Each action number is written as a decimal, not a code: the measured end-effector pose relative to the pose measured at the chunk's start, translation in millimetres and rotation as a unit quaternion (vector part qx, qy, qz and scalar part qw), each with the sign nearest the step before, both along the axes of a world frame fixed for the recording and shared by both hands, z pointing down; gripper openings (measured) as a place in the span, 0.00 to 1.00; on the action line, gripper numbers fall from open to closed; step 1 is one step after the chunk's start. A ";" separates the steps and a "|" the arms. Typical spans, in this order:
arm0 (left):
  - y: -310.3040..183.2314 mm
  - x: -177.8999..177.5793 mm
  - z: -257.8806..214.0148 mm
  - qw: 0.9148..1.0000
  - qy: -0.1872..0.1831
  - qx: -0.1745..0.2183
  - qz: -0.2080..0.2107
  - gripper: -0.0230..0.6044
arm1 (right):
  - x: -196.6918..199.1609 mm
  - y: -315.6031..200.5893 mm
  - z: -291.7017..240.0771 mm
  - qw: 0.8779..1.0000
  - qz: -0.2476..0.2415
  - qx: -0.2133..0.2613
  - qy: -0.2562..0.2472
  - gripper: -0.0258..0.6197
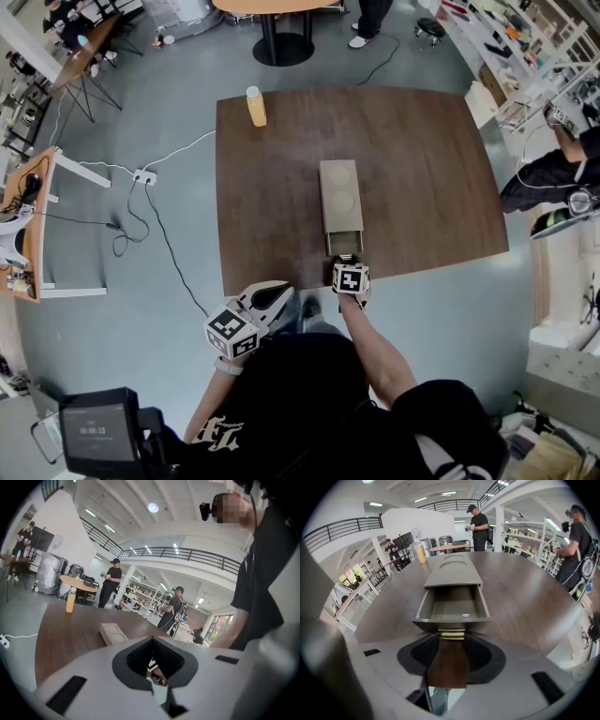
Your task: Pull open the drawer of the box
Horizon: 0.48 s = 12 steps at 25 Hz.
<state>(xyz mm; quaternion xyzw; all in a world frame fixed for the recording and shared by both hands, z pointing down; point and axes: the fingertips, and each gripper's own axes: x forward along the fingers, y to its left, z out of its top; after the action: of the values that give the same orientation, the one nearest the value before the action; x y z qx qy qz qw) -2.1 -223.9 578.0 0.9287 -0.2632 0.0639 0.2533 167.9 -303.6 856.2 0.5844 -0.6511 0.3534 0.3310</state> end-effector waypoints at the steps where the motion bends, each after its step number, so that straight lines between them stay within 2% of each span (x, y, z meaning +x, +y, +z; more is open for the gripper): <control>1: 1.3 0.4 -0.5 1.000 0.000 0.001 0.001 0.04 | -0.5 3.2 -0.1 1.000 -0.001 -0.001 -0.001 0.28; 12: 15.5 8.6 -1.6 1.000 0.001 0.004 0.003 0.04 | 2.8 30.3 2.4 1.000 -0.007 -0.017 -0.006 0.28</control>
<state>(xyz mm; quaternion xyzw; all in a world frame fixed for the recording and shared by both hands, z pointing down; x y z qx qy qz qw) 6.4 -208.5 576.3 0.9307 -0.2603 0.0625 0.2493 170.7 -273.3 858.6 0.5722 -0.6511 0.3658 0.3389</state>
